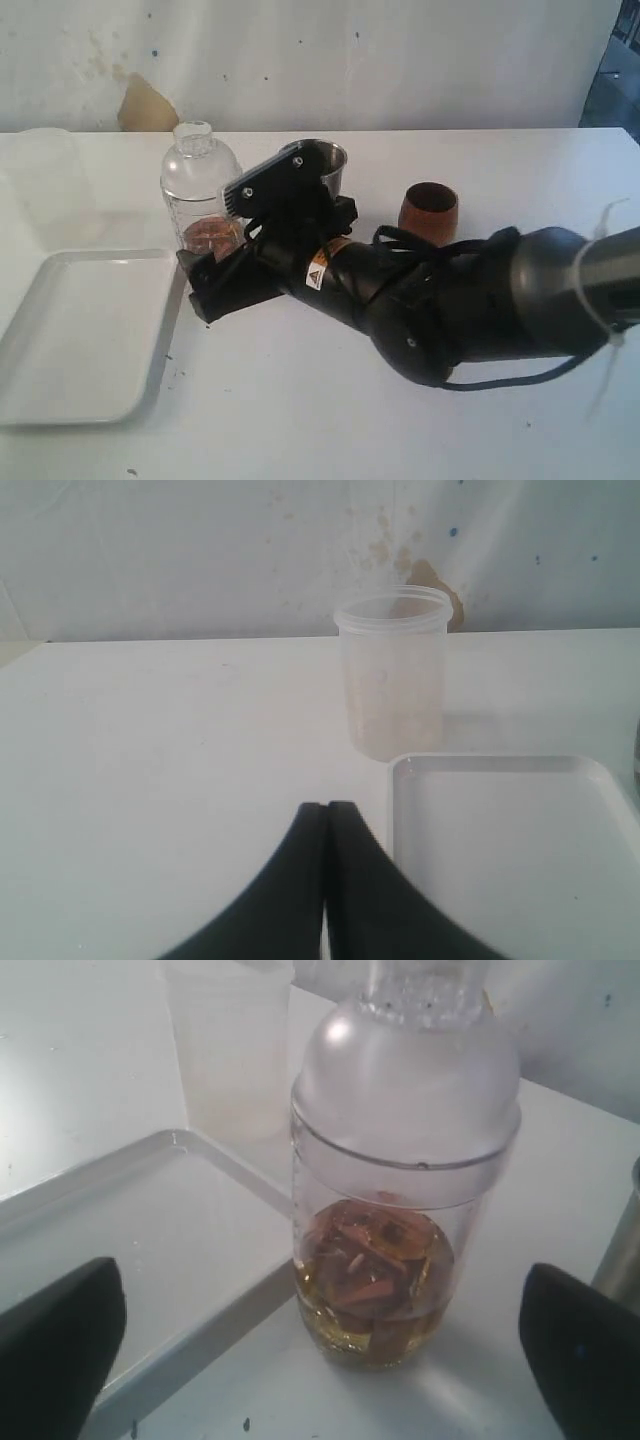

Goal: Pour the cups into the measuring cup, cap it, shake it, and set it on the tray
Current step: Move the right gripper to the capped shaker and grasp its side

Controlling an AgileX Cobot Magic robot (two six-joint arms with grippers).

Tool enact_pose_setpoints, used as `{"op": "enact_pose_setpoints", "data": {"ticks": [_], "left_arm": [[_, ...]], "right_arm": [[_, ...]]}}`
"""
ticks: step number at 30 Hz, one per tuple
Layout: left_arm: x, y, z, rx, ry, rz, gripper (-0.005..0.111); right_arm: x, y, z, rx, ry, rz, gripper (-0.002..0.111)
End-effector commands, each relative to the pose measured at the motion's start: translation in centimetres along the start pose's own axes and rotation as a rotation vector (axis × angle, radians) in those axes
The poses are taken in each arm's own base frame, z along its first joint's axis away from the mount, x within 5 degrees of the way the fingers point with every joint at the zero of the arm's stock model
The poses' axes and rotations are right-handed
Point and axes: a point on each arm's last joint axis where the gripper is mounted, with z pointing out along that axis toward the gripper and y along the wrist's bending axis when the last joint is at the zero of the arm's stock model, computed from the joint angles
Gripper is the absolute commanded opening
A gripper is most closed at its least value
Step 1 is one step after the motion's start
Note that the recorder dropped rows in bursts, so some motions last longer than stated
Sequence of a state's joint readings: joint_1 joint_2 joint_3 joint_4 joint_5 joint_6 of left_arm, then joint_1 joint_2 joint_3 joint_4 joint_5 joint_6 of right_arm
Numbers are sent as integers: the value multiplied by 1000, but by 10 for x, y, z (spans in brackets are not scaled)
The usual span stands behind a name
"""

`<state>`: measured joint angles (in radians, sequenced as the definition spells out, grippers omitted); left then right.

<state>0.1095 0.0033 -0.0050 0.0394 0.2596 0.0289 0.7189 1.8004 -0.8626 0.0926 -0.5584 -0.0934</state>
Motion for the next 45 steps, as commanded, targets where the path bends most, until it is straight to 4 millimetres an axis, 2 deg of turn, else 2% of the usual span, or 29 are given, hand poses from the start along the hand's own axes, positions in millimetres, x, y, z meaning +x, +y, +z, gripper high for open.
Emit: {"op": "enact_pose_setpoints", "data": {"ticks": [1,5,11,16,27,37,40,42,45], "left_arm": [[0,0,0,-1,-10,4,0],[0,0,0,-1,-10,4,0],[0,0,0,-1,-10,4,0],[0,0,0,-1,-10,4,0],[0,0,0,-1,-10,4,0],[0,0,0,-1,-10,4,0],[0,0,0,-1,-10,4,0],[0,0,0,-1,-10,4,0],[0,0,0,-1,-10,4,0]], "right_arm": [[12,2,24,1,-53,-21,105],[16,3,52,3,-71,-19,105],[25,3,84,16,-88,-25,105],[27,-2,109,72,-116,36,105],[30,-7,138,99,-171,56,105],[32,-12,143,155,-234,106,102],[30,-12,143,158,-256,104,86],[28,-11,142,157,-267,103,59],[26,-10,142,144,-249,96,10]]}}
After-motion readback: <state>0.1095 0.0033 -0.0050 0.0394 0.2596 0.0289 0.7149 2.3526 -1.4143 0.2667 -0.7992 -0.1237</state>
